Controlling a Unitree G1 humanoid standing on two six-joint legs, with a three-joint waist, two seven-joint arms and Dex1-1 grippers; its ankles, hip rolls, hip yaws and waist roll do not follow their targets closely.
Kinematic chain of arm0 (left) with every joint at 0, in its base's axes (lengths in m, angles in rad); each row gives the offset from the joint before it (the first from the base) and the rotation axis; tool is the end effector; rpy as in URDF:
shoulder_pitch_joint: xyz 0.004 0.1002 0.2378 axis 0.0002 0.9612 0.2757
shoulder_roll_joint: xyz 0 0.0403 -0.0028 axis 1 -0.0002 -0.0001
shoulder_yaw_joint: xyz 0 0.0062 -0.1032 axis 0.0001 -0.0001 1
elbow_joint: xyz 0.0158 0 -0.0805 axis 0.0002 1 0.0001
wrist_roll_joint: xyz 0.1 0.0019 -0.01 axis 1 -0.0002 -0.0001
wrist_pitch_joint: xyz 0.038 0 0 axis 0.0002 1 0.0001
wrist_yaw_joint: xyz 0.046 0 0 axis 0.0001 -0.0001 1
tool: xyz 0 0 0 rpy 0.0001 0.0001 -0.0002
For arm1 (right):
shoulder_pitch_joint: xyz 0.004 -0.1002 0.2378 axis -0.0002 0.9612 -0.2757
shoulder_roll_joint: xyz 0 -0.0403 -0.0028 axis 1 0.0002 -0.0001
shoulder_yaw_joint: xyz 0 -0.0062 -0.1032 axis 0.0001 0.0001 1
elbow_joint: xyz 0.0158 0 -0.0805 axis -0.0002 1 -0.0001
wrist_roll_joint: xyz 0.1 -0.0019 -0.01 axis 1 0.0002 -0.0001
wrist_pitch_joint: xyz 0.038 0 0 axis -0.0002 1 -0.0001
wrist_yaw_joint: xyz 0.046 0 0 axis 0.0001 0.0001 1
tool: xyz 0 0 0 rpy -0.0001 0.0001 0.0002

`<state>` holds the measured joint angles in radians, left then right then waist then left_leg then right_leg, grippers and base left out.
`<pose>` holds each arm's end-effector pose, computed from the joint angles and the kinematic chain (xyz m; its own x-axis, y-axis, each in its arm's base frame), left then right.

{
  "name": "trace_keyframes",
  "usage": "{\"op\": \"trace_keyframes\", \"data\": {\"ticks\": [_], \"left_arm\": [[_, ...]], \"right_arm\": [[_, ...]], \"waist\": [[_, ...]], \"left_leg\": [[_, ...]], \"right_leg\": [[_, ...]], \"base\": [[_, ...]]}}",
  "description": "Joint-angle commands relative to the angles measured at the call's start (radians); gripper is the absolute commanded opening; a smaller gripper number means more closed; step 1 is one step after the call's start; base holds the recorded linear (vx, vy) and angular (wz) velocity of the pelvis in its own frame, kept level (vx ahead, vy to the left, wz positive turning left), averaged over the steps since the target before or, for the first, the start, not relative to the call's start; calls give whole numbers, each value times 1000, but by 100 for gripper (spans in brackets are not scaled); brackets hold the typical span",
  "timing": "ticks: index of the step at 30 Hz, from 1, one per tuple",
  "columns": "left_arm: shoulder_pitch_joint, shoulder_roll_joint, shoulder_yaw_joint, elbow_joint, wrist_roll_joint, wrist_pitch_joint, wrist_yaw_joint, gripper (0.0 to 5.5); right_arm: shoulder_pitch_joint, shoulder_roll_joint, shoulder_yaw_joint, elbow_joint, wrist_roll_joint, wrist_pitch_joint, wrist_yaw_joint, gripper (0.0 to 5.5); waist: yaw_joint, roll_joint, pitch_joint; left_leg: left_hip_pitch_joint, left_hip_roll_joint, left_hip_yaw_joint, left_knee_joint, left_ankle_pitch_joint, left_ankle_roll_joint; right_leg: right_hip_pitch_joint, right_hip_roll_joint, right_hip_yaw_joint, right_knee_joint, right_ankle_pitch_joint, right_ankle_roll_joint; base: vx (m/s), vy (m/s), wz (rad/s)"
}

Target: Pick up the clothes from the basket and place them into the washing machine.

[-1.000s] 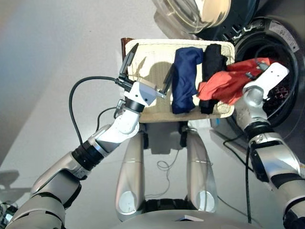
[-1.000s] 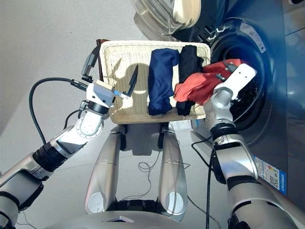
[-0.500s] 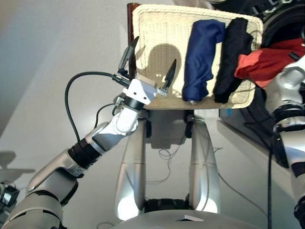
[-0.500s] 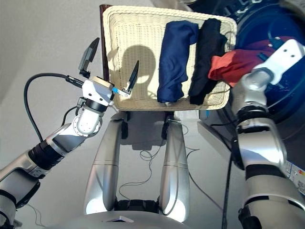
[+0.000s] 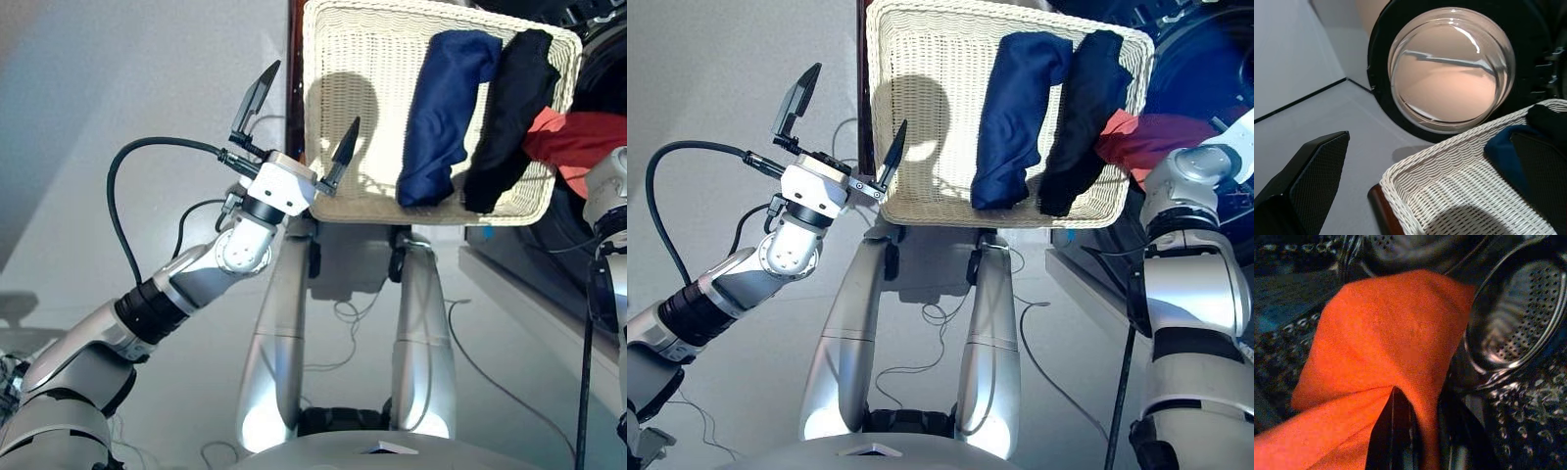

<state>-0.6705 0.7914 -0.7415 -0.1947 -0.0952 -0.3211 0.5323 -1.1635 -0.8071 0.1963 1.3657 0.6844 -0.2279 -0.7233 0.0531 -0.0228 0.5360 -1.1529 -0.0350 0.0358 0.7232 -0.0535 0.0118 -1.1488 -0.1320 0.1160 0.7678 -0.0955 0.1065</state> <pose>0.2411 0.1207 0.1749 0.5526 -0.4943 0.6710 0.1020 0.8392 0.5342 0.3231 -0.3386 0.2217 0.3170 -0.9411 0.1175 0.9277 0.3334 0.1681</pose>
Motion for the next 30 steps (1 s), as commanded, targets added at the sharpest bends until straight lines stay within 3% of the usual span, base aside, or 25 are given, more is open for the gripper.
{"op": "trace_keyframes", "data": {"ticks": [1,8,9,10,11,17,19,21,27,29,30], "left_arm": [[54,-33,57,-103,21,-48,30,550],[55,7,57,-129,-2,-55,33,550],[61,10,61,-129,-5,-54,31,550],[65,13,65,-127,-7,-53,31,550],[67,15,69,-125,-10,-50,26,550],[106,23,99,-144,-5,-35,35,550],[82,16,93,-135,-2,-30,30,550],[33,-41,70,-130,-22,-51,38,550],[27,-64,66,-110,-45,-65,23,550],[51,-67,84,-98,-60,-85,20,550],[39,-52,76,-83,-60,-76,-1,550]], "right_arm": [[-81,-308,27,92,48,36,-5,0],[-151,-348,80,157,49,92,-14,0],[-152,-342,90,152,39,98,-1,91],[-158,-334,106,144,26,105,6,431],[-164,-319,125,130,21,107,36,550],[-179,-241,144,89,-1,86,34,550],[-160,-179,119,42,23,45,54,550],[-175,-93,137,63,3,51,29,550],[-218,45,179,-52,-43,10,29,550],[-200,-4,222,-54,-62,10,89,550],[-237,18,251,-124,-30,8,128,550]], "waist": [[-53,74,-16],[-52,72,-16],[-54,70,-16],[-56,67,-16],[-58,64,-16],[-73,53,-16],[-75,57,-16],[-57,73,-16],[-37,84,-16],[-43,75,-16],[-43,70,-16]], "left_leg": [[65,67,-46,23,-86,-69],[29,72,-43,35,-87,-67],[24,73,-41,40,-88,-67],[22,75,-39,38,-87,-67],[19,76,-36,38,-86,-67],[14,80,-24,39,-88,-67],[18,80,-25,38,-86,-67],[31,75,-25,30,-84,-63],[50,69,-21,24,-84,-58],[51,71,-18,21,-83,-60],[56,73,-19,17,-82,-60]], "right_leg": [[48,11,-52,8,-38,-6],[10,10,-50,16,-32,-2],[6,12,-49,20,-31,-2],[4,12,-49,20,-30,-2],[-1,13,-48,20,-29,-3],[-9,21,-43,16,-25,-5],[-4,23,-42,13,-26,-8],[4,15,-48,12,-28,-8],[18,19,-46,12,-26,-13],[20,19,-45,7,-22,-11],[24,21,-46,3,-20,-13]], "base": [[0,0,0],[0,0,0],[0,0,0],[0,0,0],[0,0,0],[0,5,-65],[0,0,0],[0,0,0],[0,0,0],[0,0,0],[0,0,0]]}}
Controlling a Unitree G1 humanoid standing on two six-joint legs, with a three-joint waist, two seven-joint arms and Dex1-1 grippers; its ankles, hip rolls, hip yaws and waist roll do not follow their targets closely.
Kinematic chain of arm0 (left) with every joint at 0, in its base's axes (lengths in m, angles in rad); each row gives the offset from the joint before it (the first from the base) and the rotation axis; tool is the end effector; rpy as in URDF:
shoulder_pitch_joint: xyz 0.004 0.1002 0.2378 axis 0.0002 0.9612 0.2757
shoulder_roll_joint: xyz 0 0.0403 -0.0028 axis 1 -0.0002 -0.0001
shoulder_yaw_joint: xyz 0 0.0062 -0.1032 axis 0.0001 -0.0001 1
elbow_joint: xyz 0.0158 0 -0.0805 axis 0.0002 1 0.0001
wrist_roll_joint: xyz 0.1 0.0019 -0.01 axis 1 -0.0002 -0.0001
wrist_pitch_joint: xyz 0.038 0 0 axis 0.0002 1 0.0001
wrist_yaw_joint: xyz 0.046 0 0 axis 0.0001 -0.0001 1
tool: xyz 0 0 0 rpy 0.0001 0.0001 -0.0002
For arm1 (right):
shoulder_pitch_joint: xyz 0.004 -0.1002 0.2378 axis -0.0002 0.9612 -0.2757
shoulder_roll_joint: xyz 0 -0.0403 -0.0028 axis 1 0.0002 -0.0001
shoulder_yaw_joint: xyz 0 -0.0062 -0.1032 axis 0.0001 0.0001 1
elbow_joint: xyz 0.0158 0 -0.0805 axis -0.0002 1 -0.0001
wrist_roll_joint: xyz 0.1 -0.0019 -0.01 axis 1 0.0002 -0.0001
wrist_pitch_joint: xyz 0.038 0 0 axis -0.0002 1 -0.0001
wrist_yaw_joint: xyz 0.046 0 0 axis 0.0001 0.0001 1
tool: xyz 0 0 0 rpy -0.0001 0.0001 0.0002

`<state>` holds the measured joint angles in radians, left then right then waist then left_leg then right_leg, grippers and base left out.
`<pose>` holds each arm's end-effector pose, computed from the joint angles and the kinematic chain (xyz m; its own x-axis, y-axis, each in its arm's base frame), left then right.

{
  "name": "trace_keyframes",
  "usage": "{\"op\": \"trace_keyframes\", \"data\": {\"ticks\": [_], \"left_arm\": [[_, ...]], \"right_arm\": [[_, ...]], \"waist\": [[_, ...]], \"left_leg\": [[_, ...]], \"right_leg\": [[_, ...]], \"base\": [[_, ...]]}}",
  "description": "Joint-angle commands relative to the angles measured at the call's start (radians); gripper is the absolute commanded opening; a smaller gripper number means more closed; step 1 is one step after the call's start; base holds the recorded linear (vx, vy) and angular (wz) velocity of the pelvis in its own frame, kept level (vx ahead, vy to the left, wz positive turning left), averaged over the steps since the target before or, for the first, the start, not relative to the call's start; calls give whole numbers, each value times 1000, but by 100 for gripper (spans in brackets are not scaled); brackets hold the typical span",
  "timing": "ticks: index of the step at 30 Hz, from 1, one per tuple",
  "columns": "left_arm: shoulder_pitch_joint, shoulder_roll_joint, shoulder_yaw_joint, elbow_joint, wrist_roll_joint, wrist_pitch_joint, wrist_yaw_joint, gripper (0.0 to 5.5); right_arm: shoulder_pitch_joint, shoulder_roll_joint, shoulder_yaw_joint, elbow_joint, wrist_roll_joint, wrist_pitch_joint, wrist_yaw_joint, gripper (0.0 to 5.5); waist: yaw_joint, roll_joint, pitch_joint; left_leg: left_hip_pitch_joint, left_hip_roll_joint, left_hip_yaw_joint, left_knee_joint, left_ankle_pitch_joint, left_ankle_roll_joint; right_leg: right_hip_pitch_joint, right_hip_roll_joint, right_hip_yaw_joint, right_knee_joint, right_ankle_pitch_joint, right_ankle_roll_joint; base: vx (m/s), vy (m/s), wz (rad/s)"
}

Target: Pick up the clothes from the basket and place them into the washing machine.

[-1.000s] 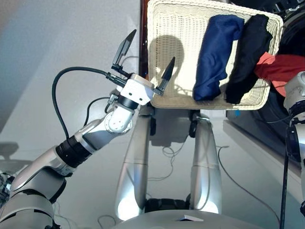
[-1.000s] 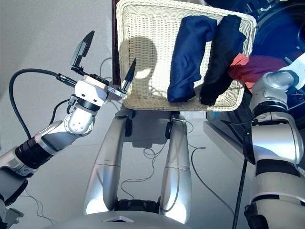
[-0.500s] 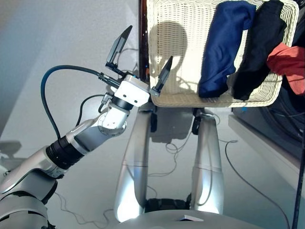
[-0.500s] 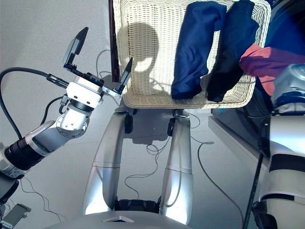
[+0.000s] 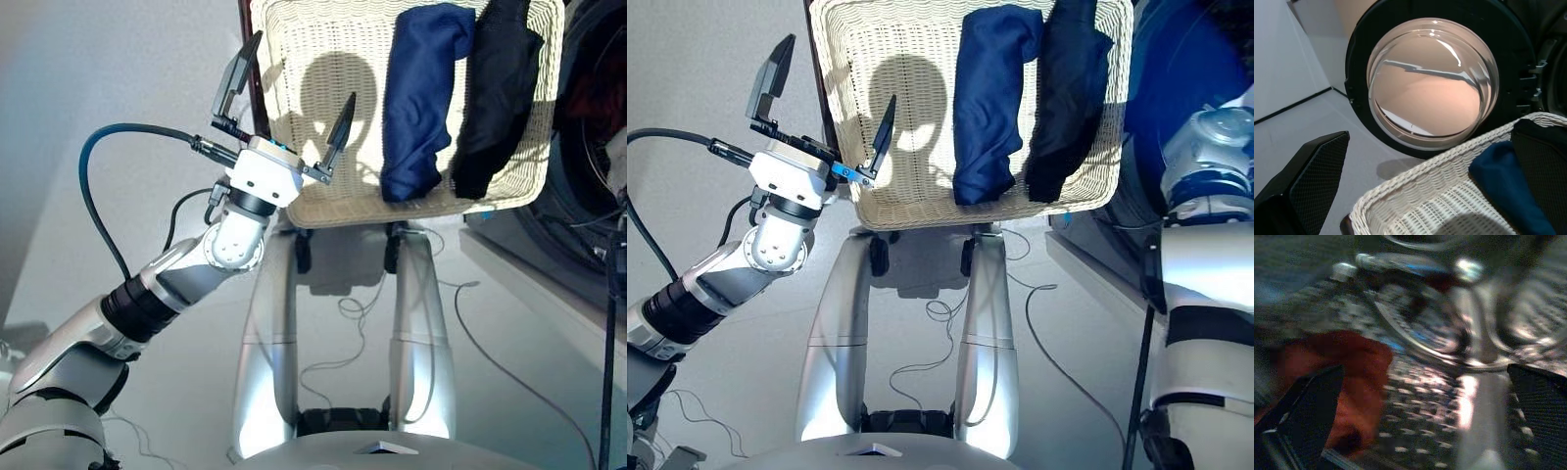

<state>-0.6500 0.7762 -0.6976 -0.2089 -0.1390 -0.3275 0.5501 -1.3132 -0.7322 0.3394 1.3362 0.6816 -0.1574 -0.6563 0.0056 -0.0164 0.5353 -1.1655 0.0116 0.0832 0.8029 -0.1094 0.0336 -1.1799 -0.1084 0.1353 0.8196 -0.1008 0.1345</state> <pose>0.2401 0.1221 0.1789 0.5639 -0.4318 0.7040 0.1030 0.8825 0.4588 0.3491 -0.2943 0.2562 0.5092 -0.8374 0.1988 0.8340 0.5371 0.1264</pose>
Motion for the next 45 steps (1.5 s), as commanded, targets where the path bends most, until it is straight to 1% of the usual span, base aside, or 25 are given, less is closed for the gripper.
{"op": "trace_keyframes", "data": {"ticks": [1,2,3,4,5,6,7,8,9,12,18,20,23,26,27,29,30,31,32,33,35,37,40,45], "left_arm": [[45,-57,64,-69,-41,-91,-12,550],[98,-66,104,-102,-30,-83,-21,550],[148,-53,135,-110,-18,-67,-20,550],[182,-36,154,-126,10,-42,-18,550],[198,-8,162,-121,42,-20,-16,550],[203,11,155,-113,58,-12,-12,550],[194,25,135,-106,70,-13,-14,550],[180,35,118,-97,72,-19,-15,550],[171,43,115,-103,72,-21,-17,550],[170,59,128,-118,70,-25,-26,550],[175,52,126,-86,66,-32,-59,550],[165,41,101,-40,52,-30,-84,550],[123,-35,43,95,3,-28,-125,550],[91,-155,22,227,-99,-28,-162,550],[69,-210,10,280,-140,-21,-169,550],[10,-283,-16,379,-180,-12,-184,550],[-6,-305,-19,406,-190,-11,-187,550],[-24,-338,-24,438,-224,-13,-187,550],[-24,-339,-23,439,-224,-13,-187,550],[-51,-405,-31,495,-281,-11,-196,550],[-75,-461,-33,547,-337,-12,-204,550],[-98,-518,-30,589,-394,-17,-193,550],[-125,-577,-25,639,-441,-16,-184,550],[-159,-657,-1,750,-501,-5,-149,550]], "right_arm": [[-58,-109,108,-121,21,-87,91,550],[72,-115,88,-284,12,-122,106,550],[233,-113,59,-471,14,-168,131,550],[358,-100,27,-694,-1,-199,108,550],[442,-116,11,-863,-18,-247,139,550],[519,-128,-6,-986,-46,-263,138,550],[571,-134,-28,-1046,-71,-282,143,550],[596,-135,-30,-1087,-82,-282,159,550],[619,-129,-35,-1121,-90,-284,165,550],[698,-103,-51,-1239,-130,-279,186,550],[766,-65,-32,-1402,-202,-287,244,550],[776,-33,-15,-1449,-187,-301,264,550],[759,0,31,-1534,-182,-307,298,550],[702,34,88,-1597,-209,-295,299,550],[669,50,111,-1612,-223,-290,292,550],[599,91,156,-1627,-226,-286,289,550],[576,107,175,-1632,-230,-283,290,550],[545,126,196,-1641,-241,-277,287,550],[544,126,196,-1641,-241,-277,287,550],[490,182,243,-1649,-246,-267,292,550],[435,242,284,-1629,-246,-257,294,550],[389,303,329,-1606,-252,-246,289,550],[346,384,368,-1586,-254,-234,291,550],[315,444,407,-1572,-256,-222,290,550]], "waist": [[-6,52,-15],[-22,43,-15],[-36,27,-15],[-52,14,-15],[-65,4,-15],[-71,-3,-15],[-75,-3,-15],[-72,0,-15],[-71,3,-15],[-73,6,-15],[-78,7,-15],[-81,5,-15],[-89,-8,-15],[-98,-23,-15],[-102,-29,-15],[-110,-41,-15],[-113,-45,-15],[-117,-50,-15],[-117,-50,-15],[-122,-57,-15],[-124,-63,-15],[-126,-65,-15],[-129,-68,-15],[-135,-76,-15]], "left_leg": [[68,30,-65,-66,-26,-83],[71,36,-59,-66,-31,-83],[70,40,-53,-70,-26,-84],[69,44,-50,-72,-24,-84],[63,47,-48,-79,-16,-84],[63,48,-47,-78,-15,-84],[64,48,-49,-80,-15,-83],[65,47,-48,-81,-15,-83],[65,47,-47,-82,-13,-82],[72,48,-43,-88,-12,-79],[88,51,-33,-103,-7,-76],[99,53,-30,-109,-5,-75],[123,57,-24,-120,-2,-75],[139,64,-19,-123,-3,-74],[145,66,-18,-125,-3,-75],[155,70,-17,-124,-4,-75],[156,72,-16,-124,-4,-76],[158,73,-14,-122,-5,-76],[158,73,-14,-122,-5,-76],[160,77,-9,-121,-4,-78],[162,80,-8,-124,-3,-79],[162,83,-4,-127,-2,-82],[160,88,-3,-128,-1,-87],[141,99,-6,-118,2,-97]], "right_leg": [[52,-1,-66,-52,-12,-40],[50,6,-61,-50,-14,-40],[47,12,-56,-59,-8,-40],[44,18,-50,-63,-5,-40],[38,20,-47,-74,4,-39],[40,21,-44,-78,4,-37],[42,20,-42,-80,3,-35],[42,19,-43,-80,3,-34],[41,18,-42,-79,4,-33],[43,18,-43,-84,7,-32],[57,21,-43,-99,15,-31],[65,23,-42,-104,19,-32],[82,30,-37,-114,22,-32],[93,35,-35,-118,24,-34],[97,37,-34,-119,24,-35],[102,43,-29,-120,24,-36],[103,44,-28,-121,24,-37],[105,45,-27,-121,25,-38],[104,45,-26,-120,25,-38],[104,49,-26,-120,26,-40],[103,53,-25,-122,27,-43],[100,55,-23,-124,28,-46],[91,59,-26,-120,28,-49],[77,58,-35,-108,21,-51]], "base": [[0,0,0],[0,0,0],[0,0,0],[0,0,0],[-32,-7,-209],[-29,-29,-234],[-15,-39,-262],[-10,-31,-178],[0,0,0],[0,0,0],[0,0,0],[0,0,0],[0,0,0],[0,0,0],[0,0,0],[0,0,0],[0,0,0],[0,0,0],[0,0,0],[0,0,0],[0,0,0],[0,0,0],[0,0,0],[22,-9,-12]]}}
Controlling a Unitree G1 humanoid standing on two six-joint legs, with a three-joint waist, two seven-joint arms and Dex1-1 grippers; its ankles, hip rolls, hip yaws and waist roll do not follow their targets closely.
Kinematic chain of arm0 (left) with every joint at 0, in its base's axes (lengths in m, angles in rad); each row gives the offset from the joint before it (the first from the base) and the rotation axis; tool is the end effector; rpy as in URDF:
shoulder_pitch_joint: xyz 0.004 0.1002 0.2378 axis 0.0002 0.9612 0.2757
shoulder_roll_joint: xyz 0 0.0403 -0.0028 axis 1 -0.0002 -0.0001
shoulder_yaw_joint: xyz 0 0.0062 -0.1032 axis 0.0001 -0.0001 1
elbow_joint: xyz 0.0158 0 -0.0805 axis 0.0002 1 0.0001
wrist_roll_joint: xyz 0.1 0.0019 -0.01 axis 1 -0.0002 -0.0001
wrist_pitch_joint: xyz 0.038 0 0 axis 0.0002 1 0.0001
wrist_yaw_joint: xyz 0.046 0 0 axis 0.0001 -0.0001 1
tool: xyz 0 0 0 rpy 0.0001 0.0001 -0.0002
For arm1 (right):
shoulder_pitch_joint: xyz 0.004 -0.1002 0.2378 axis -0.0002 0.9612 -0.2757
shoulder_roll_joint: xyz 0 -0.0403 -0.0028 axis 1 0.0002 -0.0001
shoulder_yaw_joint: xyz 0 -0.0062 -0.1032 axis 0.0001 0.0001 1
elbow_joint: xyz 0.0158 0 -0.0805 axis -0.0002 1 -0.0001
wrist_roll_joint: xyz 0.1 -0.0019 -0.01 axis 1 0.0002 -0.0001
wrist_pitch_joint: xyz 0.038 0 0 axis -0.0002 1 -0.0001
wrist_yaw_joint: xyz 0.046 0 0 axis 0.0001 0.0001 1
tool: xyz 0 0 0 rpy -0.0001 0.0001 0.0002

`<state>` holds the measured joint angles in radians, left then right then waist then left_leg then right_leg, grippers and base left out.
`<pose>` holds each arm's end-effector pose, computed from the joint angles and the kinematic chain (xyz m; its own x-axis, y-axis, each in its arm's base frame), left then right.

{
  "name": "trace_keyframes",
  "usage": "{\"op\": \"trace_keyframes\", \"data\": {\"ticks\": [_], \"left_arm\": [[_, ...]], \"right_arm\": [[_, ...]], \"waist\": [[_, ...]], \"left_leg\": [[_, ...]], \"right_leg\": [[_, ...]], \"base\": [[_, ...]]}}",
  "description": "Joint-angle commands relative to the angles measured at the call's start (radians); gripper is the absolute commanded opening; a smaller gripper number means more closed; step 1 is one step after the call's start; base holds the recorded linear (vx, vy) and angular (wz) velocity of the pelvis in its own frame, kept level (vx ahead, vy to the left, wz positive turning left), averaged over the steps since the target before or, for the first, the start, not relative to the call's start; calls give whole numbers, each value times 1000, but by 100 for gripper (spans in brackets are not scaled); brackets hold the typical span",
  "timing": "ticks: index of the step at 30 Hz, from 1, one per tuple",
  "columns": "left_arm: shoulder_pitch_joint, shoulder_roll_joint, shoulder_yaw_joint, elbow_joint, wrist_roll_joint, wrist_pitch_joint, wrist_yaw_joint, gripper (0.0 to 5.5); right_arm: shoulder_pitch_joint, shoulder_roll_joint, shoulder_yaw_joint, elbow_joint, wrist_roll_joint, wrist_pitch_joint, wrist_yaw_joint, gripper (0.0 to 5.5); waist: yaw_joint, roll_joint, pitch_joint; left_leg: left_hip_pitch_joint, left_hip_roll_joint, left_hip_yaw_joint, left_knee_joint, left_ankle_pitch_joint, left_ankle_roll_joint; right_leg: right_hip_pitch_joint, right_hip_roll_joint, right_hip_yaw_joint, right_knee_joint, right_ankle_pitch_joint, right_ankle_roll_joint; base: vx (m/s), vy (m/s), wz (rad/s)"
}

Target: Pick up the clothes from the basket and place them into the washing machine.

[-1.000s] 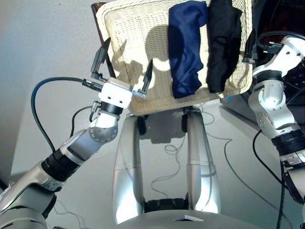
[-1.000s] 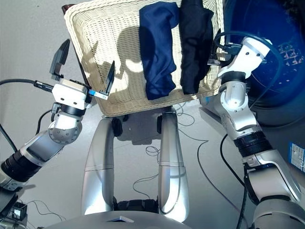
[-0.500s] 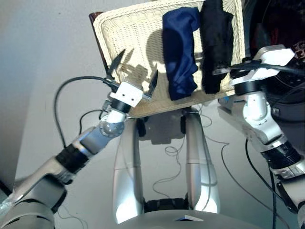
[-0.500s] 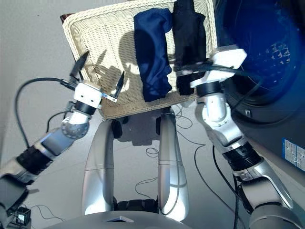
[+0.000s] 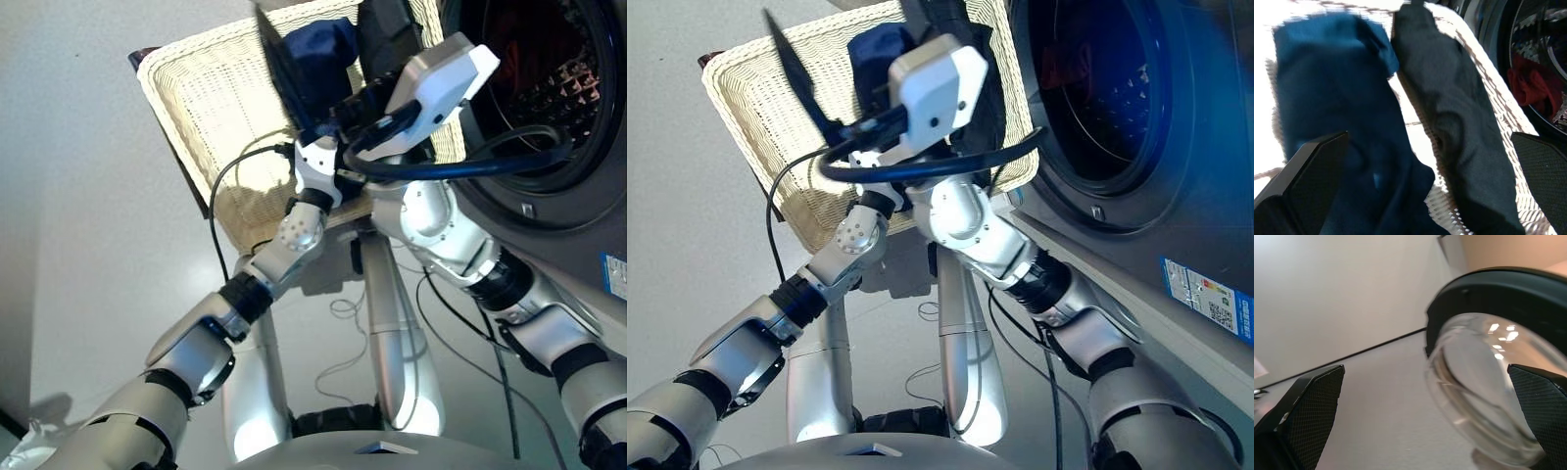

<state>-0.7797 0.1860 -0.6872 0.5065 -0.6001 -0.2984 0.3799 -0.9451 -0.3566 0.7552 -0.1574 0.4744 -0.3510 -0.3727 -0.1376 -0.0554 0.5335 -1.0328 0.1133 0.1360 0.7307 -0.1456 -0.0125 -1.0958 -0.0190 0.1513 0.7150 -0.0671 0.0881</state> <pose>0.2977 0.0452 0.1226 0.9210 -0.2682 0.2826 0.3006 0.9506 -0.0772 0.2314 -0.0278 0.2355 0.3586 0.4936 0.7923 -0.6274 0.7560 -0.1869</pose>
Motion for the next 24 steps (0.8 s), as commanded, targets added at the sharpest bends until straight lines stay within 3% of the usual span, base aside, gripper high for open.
{"op": "trace_keyframes", "data": {"ticks": [1,10,23,24], "left_arm": [[-21,-79,-8,58,-51,-31,19,550],[-75,-161,105,236,-204,-34,76,550],[-210,-180,224,438,-234,6,95,550],[-217,-179,230,451,-231,8,94,442]], "right_arm": [[-40,76,-4,-77,-47,-26,7,550],[-49,118,31,-82,-22,-22,-8,550],[-61,145,54,-85,3,-39,4,550],[-62,146,55,-87,6,-43,8,550]], "waist": [[10,-37,-13],[-5,-55,-13],[-33,-77,-13],[-35,-77,-13]], "left_leg": [[28,0,-62,-25,-1,-57],[-31,19,-68,6,-4,-79],[-76,33,-62,8,-3,-91],[-77,33,-62,7,-2,-91]], "right_leg": [[12,-32,-56,19,-52,-5],[-43,-27,-74,52,-60,-4],[-92,-16,-73,48,-50,0],[-92,-17,-73,47,-50,1]], "base": [[108,-50,-70],[12,-5,-3],[0,0,0],[0,0,0]]}}
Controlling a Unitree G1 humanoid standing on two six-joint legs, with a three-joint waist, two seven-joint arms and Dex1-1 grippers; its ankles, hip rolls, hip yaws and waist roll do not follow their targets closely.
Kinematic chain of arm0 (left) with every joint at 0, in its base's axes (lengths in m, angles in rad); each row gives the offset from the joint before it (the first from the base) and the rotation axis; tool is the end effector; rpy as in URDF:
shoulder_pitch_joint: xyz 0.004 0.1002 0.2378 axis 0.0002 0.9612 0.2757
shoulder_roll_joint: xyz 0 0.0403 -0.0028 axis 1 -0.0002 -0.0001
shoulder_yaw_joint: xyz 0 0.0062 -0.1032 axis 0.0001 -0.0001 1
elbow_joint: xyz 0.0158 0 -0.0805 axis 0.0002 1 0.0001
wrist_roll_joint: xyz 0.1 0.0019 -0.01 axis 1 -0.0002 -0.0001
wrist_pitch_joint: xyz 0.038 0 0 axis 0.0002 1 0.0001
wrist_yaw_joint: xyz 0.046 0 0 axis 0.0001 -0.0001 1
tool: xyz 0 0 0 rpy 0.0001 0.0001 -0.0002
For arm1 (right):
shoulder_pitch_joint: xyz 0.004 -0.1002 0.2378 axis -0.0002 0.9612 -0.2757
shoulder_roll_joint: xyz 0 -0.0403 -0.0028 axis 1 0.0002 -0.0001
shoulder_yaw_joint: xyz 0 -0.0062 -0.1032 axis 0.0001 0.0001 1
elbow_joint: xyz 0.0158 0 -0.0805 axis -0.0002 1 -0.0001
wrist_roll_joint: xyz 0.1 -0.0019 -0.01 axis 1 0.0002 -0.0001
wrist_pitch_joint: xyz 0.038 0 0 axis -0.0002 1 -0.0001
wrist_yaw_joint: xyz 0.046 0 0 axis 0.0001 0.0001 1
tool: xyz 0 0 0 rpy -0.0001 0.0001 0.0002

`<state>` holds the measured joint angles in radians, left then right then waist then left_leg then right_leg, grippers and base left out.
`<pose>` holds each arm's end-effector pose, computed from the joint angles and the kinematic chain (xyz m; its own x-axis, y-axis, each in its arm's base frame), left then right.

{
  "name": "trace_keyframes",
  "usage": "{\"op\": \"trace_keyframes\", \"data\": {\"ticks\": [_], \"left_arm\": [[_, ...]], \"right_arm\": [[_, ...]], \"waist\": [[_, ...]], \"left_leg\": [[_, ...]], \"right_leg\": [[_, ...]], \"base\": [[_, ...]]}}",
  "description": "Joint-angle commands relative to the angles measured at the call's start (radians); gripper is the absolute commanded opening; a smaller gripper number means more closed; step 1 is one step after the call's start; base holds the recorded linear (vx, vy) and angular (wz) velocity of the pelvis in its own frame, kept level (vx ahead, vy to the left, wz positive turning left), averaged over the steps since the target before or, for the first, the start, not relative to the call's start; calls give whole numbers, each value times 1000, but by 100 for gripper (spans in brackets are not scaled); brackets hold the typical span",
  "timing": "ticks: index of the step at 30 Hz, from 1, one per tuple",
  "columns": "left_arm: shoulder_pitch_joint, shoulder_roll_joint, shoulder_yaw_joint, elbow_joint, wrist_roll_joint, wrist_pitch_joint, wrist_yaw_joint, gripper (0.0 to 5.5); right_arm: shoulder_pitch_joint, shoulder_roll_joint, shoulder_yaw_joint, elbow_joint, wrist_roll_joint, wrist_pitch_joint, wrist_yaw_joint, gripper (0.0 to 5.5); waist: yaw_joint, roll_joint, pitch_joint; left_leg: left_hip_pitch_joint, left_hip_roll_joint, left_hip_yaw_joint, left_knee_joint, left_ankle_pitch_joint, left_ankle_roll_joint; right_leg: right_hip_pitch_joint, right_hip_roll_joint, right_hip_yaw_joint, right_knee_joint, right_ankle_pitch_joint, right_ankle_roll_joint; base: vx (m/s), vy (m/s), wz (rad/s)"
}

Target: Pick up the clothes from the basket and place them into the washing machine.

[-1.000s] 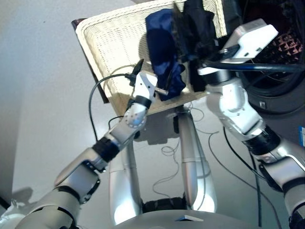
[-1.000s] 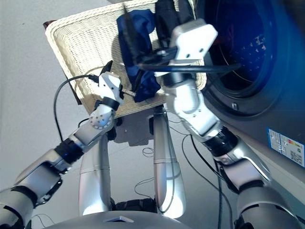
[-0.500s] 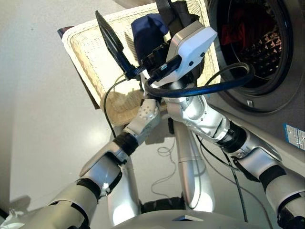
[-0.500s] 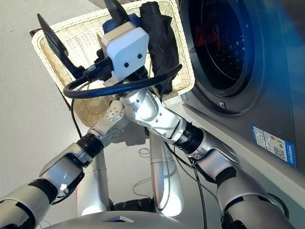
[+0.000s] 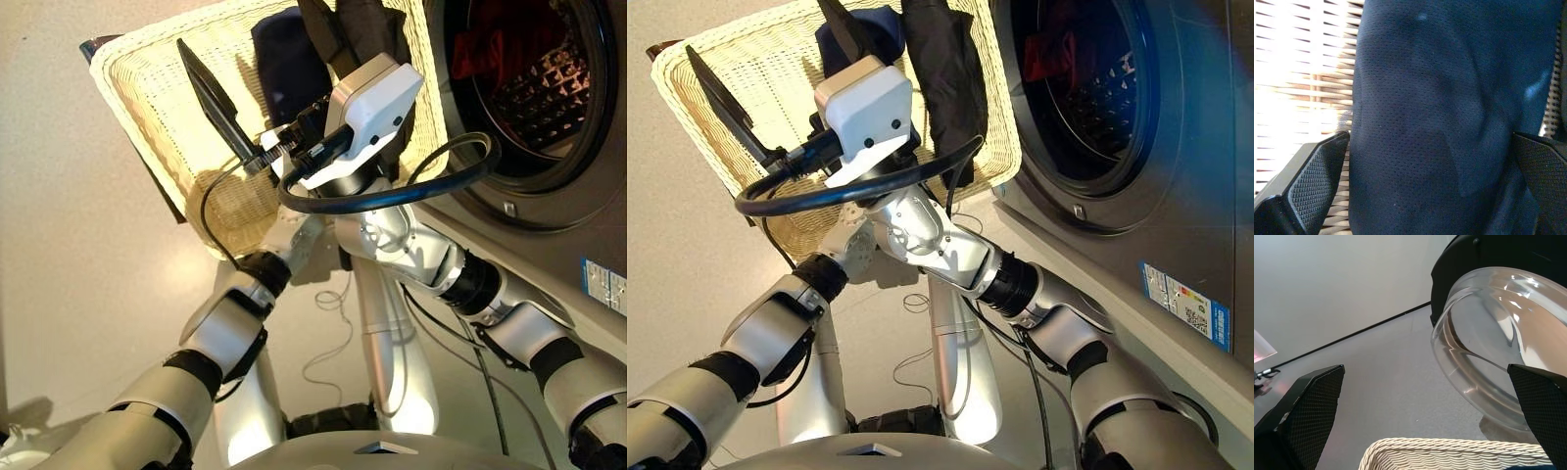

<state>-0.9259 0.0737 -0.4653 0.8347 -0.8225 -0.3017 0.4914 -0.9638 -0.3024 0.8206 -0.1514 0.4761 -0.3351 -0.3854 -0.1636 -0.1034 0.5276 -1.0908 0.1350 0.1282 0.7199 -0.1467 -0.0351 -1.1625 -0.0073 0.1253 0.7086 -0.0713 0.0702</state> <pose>0.3343 0.0562 0.1335 0.9939 0.0913 0.0612 -0.0604 0.9189 -0.3899 0.2228 -0.0101 0.2302 0.3456 0.5372 0.7694 -0.6793 0.7089 -0.1899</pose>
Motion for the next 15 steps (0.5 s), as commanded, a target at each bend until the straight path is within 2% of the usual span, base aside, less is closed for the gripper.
{"op": "trace_keyframes", "data": {"ticks": [1,3,4,12,15], "left_arm": [[-75,-64,11,130,-3,15,-20,339],[-77,-62,11,137,1,17,-19,99],[-80,-61,12,140,2,16,-21,0],[-83,-59,6,127,6,14,-20,0],[-68,-60,6,113,7,9,-19,0]], "right_arm": [[-43,92,-11,-94,9,-63,23,550],[-43,92,-11,-98,13,-65,26,550],[-43,90,-10,-100,15,-66,29,550],[-42,60,-2,-99,27,-54,55,550],[-33,27,6,-62,96,-42,94,550]], "waist": [[-10,-29,-8],[-11,-28,-8],[-12,-29,-8],[-7,-23,-8],[-4,-23,-8]], "left_leg": [[-20,11,-55,18,0,-69],[-23,10,-55,17,1,-68],[-23,10,-54,17,1,-67],[-17,9,-53,3,5,-67],[-3,12,-49,-4,7,-69]], "right_leg": [[-27,-27,-47,53,-45,19],[-28,-26,-47,53,-45,18],[-30,-26,-47,53,-44,18],[-22,-30,-52,39,-33,22],[-9,-32,-52,28,-28,24]], "base": [[0,0,0],[0,0,0],[0,0,0],[0,0,0],[0,0,0]]}}
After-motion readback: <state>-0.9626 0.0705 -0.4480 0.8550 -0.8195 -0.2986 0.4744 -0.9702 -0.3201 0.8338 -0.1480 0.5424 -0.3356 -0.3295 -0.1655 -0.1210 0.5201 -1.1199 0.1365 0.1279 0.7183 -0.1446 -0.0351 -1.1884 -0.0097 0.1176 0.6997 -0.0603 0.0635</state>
